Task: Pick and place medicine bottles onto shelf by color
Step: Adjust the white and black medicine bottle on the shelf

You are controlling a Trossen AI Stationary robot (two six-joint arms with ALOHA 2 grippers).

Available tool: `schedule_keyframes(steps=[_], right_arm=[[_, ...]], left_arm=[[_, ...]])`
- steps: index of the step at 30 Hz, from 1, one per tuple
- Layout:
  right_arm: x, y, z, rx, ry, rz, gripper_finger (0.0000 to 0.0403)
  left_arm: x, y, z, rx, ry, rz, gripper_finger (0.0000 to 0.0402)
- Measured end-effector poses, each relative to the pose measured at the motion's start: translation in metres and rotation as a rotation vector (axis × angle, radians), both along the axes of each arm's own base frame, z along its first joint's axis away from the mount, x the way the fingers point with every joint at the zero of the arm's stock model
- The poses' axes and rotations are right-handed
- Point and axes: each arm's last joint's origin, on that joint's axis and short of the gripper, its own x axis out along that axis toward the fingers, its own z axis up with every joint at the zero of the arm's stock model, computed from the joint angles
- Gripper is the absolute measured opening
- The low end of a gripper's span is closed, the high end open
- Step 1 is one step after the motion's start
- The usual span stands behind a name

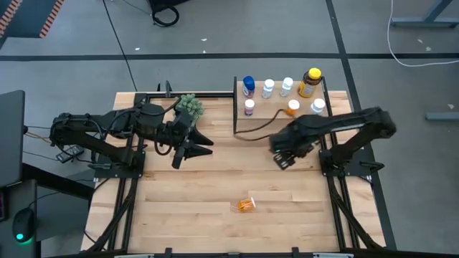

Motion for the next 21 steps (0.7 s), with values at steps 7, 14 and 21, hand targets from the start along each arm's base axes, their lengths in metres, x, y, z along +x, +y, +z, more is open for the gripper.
schedule_keyframes(steps=[7, 14, 21], right_arm=[[-0.072, -0.025, 0.007, -0.002, -0.099, -0.286, 0.0216], [-0.104, -0.047, 0.018, -0.141, -0.233, -0.52, 0.0216], [-0.106, -0.074, 0.016, -0.226, -0.199, -0.575, 0.0216]], left_arm=[[0.0, 0.0, -0.002, -0.002, 0.016, -0.004, 0.0172], [0.0, 0.001, -0.001, 0.015, 0.013, -0.004, 0.0172], [0.0, 0.001, -0.001, 0.009, 0.013, -0.002, 0.0172]])
